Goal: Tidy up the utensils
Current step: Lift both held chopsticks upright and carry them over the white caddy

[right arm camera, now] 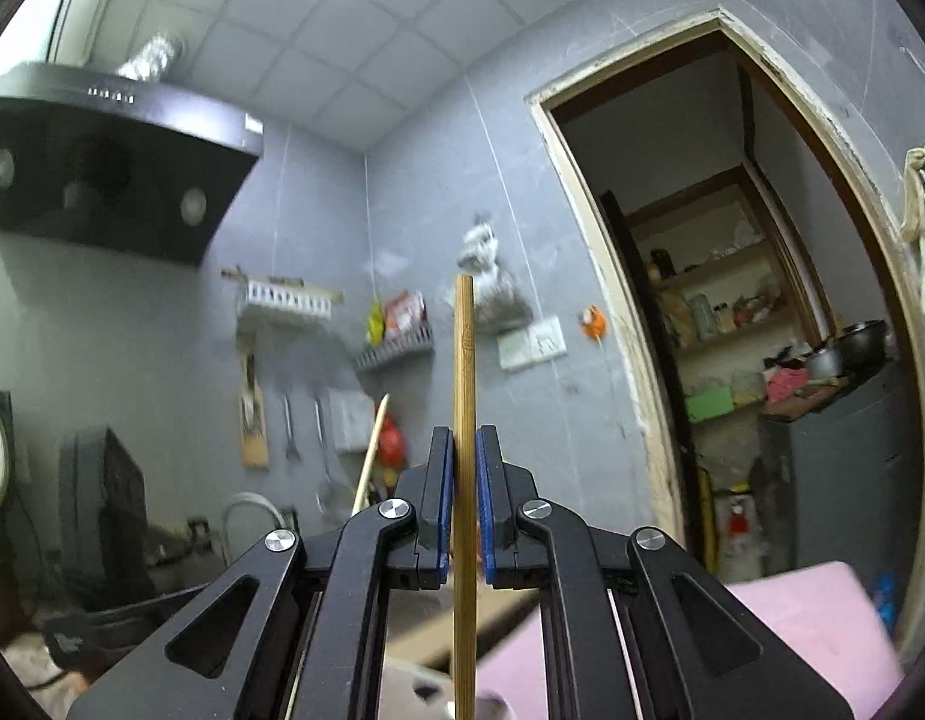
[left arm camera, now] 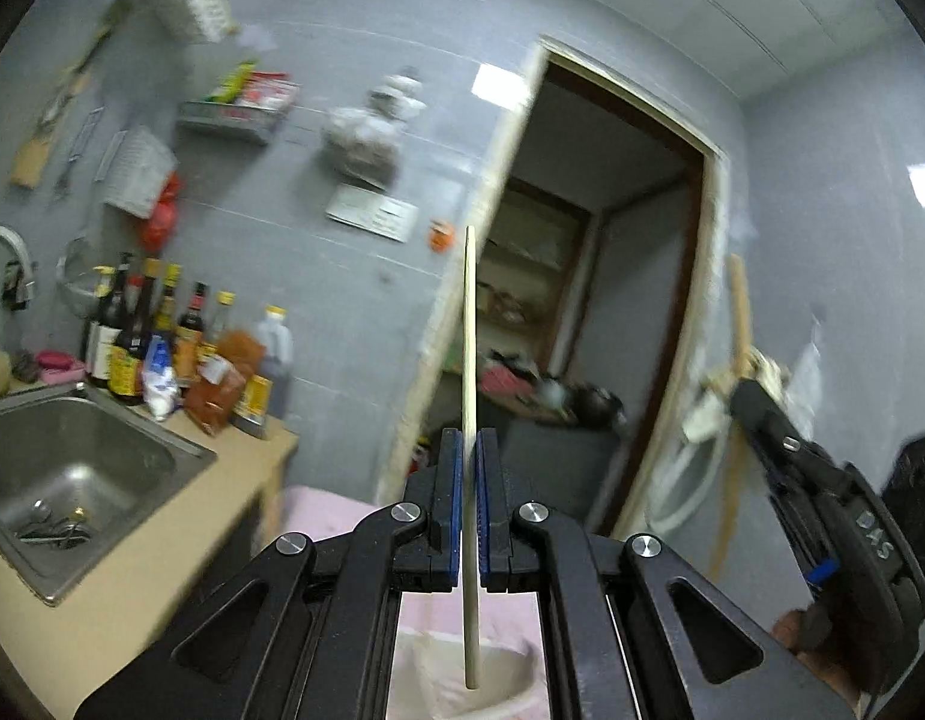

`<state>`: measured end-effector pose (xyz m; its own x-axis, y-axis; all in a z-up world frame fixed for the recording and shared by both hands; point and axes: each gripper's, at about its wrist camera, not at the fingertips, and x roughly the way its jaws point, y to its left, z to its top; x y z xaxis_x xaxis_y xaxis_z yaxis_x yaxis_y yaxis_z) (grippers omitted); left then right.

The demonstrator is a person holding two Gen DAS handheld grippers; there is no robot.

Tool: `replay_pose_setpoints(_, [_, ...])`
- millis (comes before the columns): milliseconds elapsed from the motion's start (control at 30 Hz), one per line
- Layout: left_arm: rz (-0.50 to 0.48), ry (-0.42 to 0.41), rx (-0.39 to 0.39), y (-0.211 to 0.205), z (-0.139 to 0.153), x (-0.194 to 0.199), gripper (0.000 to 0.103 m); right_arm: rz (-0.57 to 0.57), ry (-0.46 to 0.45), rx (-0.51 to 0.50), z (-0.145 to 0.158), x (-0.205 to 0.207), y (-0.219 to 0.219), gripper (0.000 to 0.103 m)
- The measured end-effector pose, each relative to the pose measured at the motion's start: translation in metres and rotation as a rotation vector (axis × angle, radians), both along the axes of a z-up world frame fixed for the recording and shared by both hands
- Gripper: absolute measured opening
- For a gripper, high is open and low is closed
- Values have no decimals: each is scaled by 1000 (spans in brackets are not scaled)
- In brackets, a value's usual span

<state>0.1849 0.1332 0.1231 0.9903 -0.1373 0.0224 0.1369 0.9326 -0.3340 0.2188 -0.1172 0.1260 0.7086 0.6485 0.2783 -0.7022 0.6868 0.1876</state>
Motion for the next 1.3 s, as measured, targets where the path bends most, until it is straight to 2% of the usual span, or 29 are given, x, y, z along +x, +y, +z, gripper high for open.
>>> replay_pose_setpoints(233, [100,-16,-131,68,-11,19,2,-23,-35,86,-7,16,26,5])
replay_pose_setpoints(433, [151,-26,-178,81,-28,18,2,-73,-20,101,-23,24,38,5])
replay_pose_setpoints(800, [240,-40,-151,68,-55,14,2,-153,-45,41,-38,26,57,5])
replay_pose_setpoints(1033, [291,-43,-106,58,-66,9,2,-160,-40,6,-46,29,66,5])
replay_pose_setpoints(1300, [290,-16,-34,42,-76,11,2,-150,-44,-63,-55,26,78,6])
